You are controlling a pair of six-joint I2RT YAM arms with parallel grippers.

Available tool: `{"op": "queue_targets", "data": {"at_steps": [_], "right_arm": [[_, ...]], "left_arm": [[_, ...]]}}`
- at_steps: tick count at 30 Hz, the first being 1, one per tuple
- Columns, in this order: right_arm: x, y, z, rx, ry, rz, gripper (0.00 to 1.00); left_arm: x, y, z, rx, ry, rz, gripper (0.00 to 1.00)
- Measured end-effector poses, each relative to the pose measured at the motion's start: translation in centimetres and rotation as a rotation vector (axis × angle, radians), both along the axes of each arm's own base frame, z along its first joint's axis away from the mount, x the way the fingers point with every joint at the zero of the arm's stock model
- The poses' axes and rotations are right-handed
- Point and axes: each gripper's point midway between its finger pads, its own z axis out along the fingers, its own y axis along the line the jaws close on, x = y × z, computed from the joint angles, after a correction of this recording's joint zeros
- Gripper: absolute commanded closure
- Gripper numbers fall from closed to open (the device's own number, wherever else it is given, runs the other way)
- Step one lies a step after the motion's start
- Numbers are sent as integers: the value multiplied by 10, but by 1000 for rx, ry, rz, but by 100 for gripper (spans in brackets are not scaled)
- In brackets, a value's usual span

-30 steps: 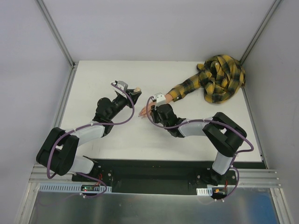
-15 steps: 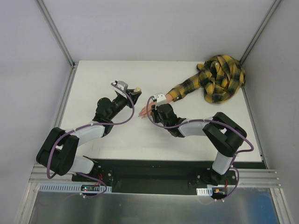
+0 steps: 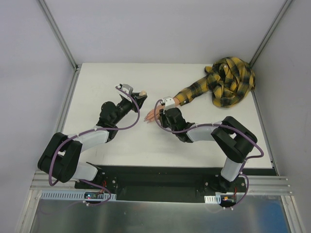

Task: Paint the nails

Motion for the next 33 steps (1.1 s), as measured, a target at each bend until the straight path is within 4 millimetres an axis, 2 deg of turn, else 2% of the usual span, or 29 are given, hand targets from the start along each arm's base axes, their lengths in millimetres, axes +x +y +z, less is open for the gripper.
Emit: {"op": "queue_targets", "data": {"at_steps": [5, 17, 23, 29, 33], "right_arm": [[1, -5, -3, -8, 3, -13, 99], [-8, 7, -2, -2, 5, 27, 100], [-4, 3, 0, -1, 2, 12, 100], [-6, -9, 18, 23, -24, -3, 100], [-24, -15, 51, 51, -48, 15, 100]], "left_arm": [[0, 0, 1, 0, -2, 0, 100], [0, 0, 1, 0, -2, 0, 100], [-1, 0, 0, 0, -1, -3, 100], [-3, -3, 0, 2, -2, -23, 100], [-8, -7, -2, 9, 5, -60, 100]]}}
